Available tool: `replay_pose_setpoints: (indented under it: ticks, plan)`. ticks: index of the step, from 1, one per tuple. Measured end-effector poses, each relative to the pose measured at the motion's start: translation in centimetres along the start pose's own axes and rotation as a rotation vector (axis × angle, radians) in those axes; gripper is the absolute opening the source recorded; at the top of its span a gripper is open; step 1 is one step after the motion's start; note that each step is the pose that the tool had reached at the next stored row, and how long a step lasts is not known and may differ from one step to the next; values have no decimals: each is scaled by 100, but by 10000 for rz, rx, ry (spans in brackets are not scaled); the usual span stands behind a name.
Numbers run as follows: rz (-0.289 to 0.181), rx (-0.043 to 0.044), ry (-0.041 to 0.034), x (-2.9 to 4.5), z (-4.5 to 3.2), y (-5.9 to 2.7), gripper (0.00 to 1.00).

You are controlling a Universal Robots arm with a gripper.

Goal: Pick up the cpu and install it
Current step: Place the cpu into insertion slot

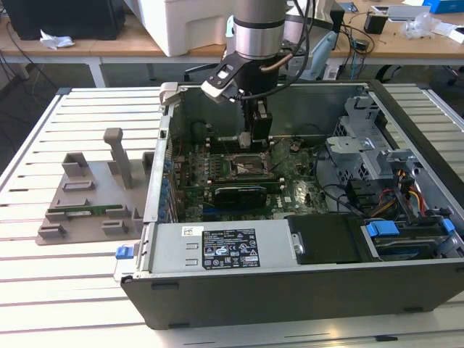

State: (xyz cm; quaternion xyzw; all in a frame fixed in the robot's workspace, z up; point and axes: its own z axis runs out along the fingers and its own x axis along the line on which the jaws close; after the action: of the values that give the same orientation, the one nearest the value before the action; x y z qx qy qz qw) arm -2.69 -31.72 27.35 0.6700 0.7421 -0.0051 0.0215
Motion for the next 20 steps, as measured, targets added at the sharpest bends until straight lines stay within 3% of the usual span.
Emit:
replay_pose_setpoints:
  ticks: [4,12,17,20]
  plan:
    - [-4,-1,1,0,6,0,55]
    - [-5,0,1,4,101,-2,55]
    - [-5,0,0,10,259,-5,55]
    - [37,2,-1,19,311,-7,55]
